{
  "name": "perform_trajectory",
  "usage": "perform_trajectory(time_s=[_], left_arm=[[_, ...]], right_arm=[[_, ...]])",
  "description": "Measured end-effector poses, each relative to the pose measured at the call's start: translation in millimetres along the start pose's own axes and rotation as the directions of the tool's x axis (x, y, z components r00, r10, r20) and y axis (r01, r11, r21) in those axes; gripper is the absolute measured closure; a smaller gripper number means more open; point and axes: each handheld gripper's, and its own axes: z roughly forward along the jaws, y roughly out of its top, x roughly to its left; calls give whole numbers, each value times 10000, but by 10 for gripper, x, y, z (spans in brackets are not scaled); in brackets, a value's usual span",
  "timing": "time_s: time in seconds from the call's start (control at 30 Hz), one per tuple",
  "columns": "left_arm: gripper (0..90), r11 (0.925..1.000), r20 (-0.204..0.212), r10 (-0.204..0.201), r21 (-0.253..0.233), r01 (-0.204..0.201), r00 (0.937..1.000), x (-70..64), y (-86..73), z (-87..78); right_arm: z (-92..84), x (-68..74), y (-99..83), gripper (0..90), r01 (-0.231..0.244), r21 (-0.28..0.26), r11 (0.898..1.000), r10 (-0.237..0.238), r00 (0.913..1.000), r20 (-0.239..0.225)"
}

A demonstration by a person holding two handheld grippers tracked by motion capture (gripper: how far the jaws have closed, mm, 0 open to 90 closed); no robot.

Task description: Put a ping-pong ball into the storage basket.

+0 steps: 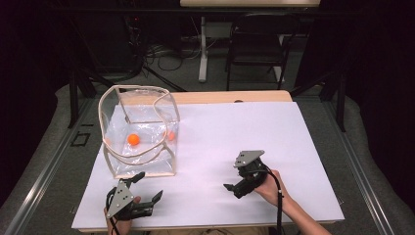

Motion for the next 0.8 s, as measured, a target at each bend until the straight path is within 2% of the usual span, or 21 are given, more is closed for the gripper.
perform_trajectory(time_s=[0.33,0.5,0.8], left_arm=[[157,10000,-58,-27,-11,27,10000,-2,-1,-10],[157,10000,-71,-39,19,40,10000,6,-5,-12],[157,10000,-21,-10,97,10,10000,-16,-8,-1]], right_arm=[[-111,-53,-213,0,-259,-128,9996,262,9993,284],[-184,-61,-327,0,-491,-403,9980,508,9978,421],[-218,-51,-436,0,-529,-693,9962,561,9974,451]])
